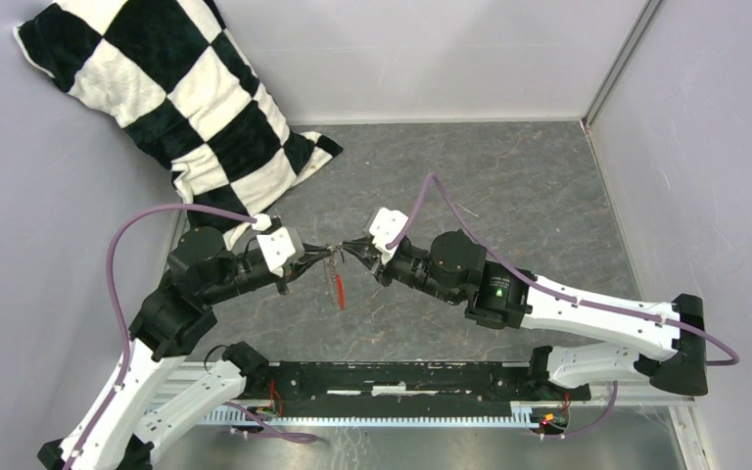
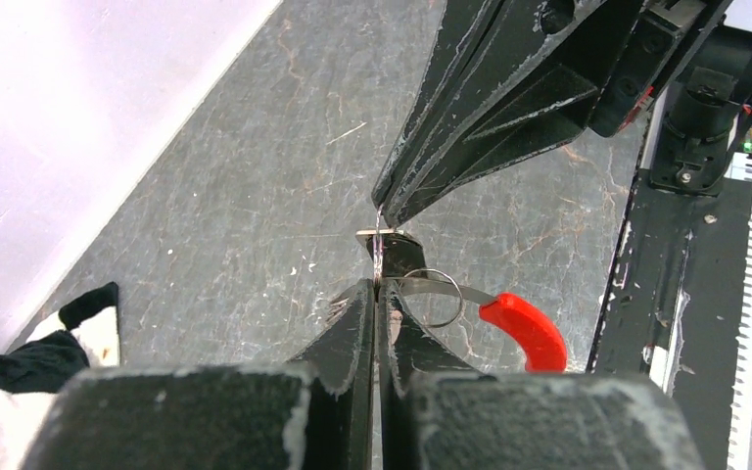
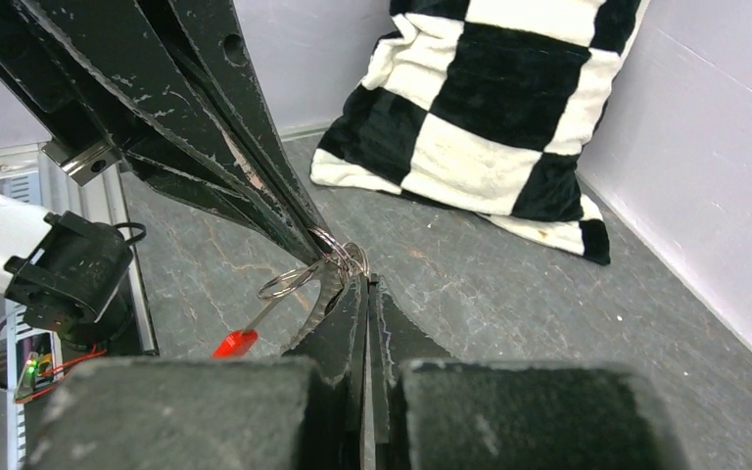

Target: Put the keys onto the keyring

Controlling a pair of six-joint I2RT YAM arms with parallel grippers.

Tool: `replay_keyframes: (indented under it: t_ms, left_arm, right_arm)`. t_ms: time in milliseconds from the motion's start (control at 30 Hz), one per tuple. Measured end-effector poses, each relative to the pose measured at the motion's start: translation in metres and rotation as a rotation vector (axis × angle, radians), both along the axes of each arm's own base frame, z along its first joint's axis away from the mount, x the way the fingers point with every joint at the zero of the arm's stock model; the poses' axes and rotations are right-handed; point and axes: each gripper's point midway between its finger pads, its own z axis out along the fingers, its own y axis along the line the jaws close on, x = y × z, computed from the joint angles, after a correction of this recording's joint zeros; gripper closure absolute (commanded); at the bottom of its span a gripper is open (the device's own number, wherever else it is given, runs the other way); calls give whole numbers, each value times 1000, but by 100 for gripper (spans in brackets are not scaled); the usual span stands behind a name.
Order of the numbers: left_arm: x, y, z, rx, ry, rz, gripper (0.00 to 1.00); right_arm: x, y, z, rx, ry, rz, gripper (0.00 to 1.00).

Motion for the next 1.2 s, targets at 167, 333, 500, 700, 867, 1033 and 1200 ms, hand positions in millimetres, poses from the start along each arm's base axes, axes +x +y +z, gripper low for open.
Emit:
replay_keyframes:
  t_ms: [167,333,500,700,867,1033,1200]
  left_arm:
    - [-2,0,0,-3,-3,-11,61]
    - [-7,-2,0,1,9,-35,54]
    - [-2,-4,-2,31,52,-30,54]
    - [8,-10,-2,66,101,-20,57]
    - [15,-14,-12,104,156,-20,59]
    - [15,-14,-18,123,180,-20,60]
    - [13,-9,1,133,119,-24,61]
  right_arm:
    - [0,1,-1,3,10,12,99]
    - [7,-6,-15,-75,2,-7,99]
    - [10,-5,-17,-157,-25,-5,99]
    - [12,-5,-11,-205,-59,4,99]
    - [11,-5,-13,-234,-70,13,99]
    - [10,-6,-17,-259,-80,28,99]
    - [9,-5,-18,-272,-91,41,99]
